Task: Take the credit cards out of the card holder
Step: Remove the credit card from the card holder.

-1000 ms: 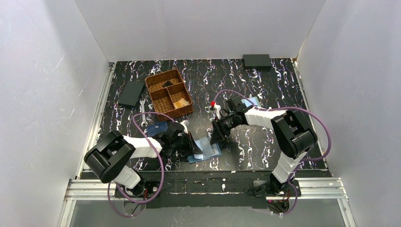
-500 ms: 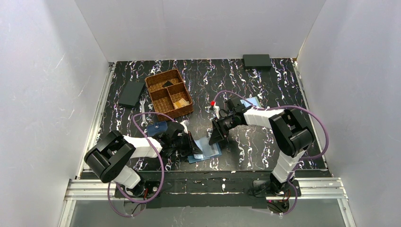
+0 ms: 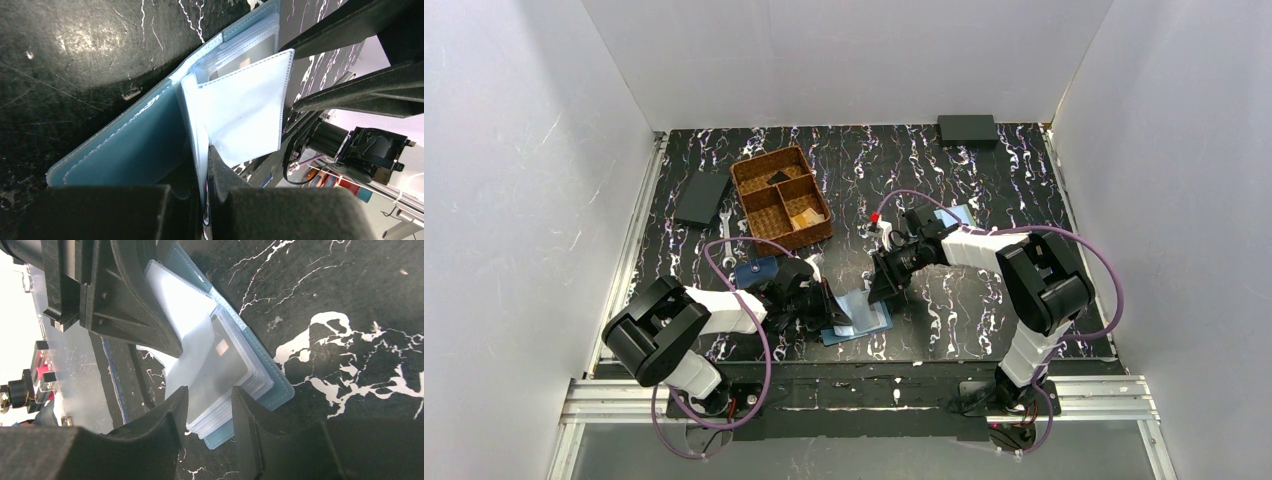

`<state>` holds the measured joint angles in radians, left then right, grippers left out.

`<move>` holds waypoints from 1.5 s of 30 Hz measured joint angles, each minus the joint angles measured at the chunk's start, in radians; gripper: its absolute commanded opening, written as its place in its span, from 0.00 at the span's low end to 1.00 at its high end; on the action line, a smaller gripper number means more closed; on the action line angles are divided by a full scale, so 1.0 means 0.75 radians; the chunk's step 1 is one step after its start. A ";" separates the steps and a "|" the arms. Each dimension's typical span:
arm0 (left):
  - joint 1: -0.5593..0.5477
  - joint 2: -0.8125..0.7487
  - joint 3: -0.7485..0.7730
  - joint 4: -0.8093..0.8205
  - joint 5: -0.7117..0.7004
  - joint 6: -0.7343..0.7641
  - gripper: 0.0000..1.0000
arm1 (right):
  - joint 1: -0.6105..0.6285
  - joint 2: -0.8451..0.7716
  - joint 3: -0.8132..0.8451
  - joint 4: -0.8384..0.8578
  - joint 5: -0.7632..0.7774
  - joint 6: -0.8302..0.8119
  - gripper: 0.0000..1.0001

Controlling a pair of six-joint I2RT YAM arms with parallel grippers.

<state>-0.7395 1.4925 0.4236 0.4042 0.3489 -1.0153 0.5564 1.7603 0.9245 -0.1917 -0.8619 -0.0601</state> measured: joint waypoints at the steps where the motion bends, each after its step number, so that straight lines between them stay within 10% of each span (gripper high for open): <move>1: 0.000 0.000 0.000 0.000 0.000 0.000 0.00 | 0.000 0.000 0.000 0.001 0.007 0.001 0.46; 10: 0.000 -0.001 0.000 0.000 0.000 0.000 0.00 | 0.000 0.012 0.000 0.002 0.004 0.001 0.45; 18: 0.000 -0.015 0.000 -0.011 -0.012 0.011 0.09 | 0.004 0.041 0.000 0.042 -0.149 0.028 0.23; 23: -0.001 -0.015 0.000 -0.008 -0.010 0.012 0.10 | 0.017 0.062 0.000 0.082 -0.216 0.085 0.32; 35: -0.002 -0.066 -0.006 -0.003 0.018 0.017 0.49 | 0.077 0.081 0.011 0.092 -0.297 0.102 0.33; 45: 0.007 -0.133 -0.026 -0.014 0.031 0.064 0.64 | 0.114 0.143 0.032 0.084 -0.368 0.139 0.34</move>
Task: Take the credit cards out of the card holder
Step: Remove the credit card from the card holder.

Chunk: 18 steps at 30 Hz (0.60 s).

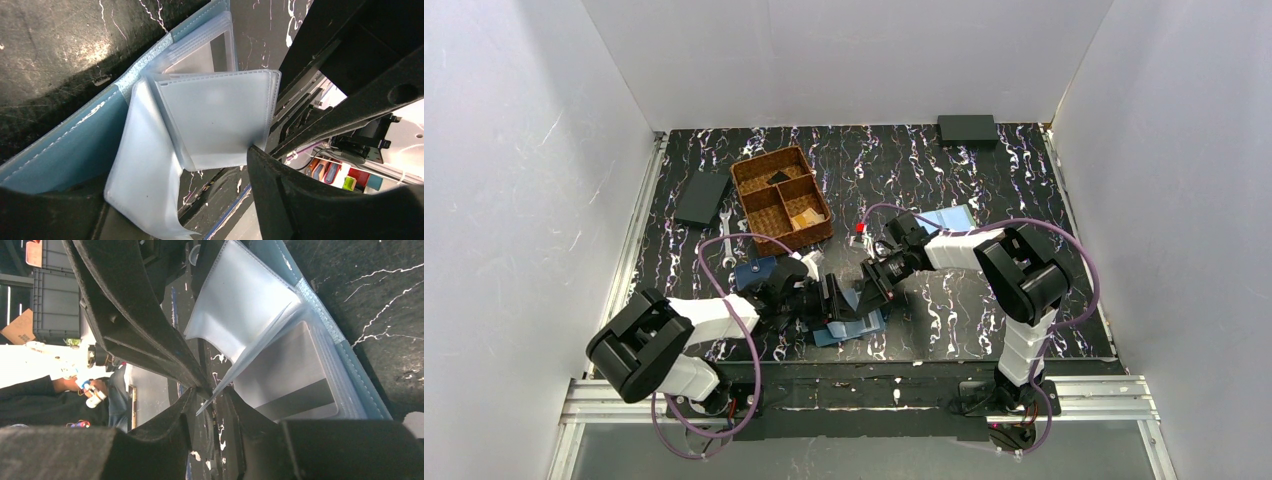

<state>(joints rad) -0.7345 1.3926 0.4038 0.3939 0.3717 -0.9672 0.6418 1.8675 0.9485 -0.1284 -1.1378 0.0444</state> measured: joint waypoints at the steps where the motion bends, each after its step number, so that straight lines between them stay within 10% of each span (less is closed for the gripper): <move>1: 0.001 -0.005 -0.003 0.000 0.002 0.001 0.66 | 0.000 0.000 0.003 -0.004 -0.006 -0.001 0.34; 18: 0.026 -0.078 -0.062 0.044 -0.002 -0.121 0.81 | -0.006 -0.001 0.030 -0.009 -0.083 -0.026 0.58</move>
<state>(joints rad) -0.7147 1.3338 0.3576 0.4271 0.3706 -1.0576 0.6376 1.8671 0.9710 -0.1349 -1.2003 0.0246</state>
